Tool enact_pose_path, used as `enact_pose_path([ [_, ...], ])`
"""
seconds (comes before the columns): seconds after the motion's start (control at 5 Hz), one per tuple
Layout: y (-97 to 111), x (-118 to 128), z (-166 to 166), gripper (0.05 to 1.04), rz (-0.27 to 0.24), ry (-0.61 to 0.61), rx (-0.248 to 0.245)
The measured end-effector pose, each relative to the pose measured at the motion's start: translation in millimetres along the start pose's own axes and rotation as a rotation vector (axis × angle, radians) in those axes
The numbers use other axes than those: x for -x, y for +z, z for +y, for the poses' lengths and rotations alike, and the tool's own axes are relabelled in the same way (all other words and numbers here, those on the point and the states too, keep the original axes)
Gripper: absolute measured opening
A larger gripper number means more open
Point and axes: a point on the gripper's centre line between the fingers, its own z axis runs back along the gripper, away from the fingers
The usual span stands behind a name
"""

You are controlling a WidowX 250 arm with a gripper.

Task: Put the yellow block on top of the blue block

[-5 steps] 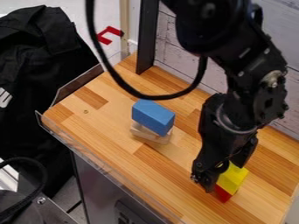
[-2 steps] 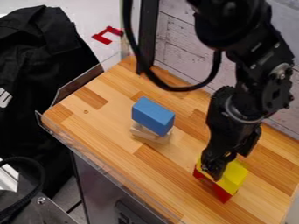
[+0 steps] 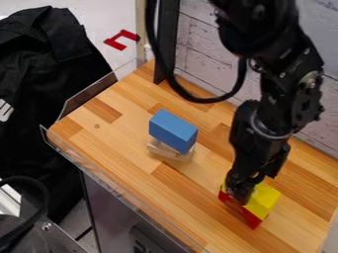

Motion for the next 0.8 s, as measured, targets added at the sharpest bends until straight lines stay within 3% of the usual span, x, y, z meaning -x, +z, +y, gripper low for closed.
enact_pose_path([
  [0.2,-10,-2,6,0.94,0.015,0.008,-0.04],
  [0.4,-16,-4,9,0.674,0.025,0.002,-0.055],
  [0.6,-16,-5,10,0.591,0.024,-0.009,-0.048],
  [0.8,5,-11,8,0.591,0.006,-0.03,0.018],
])
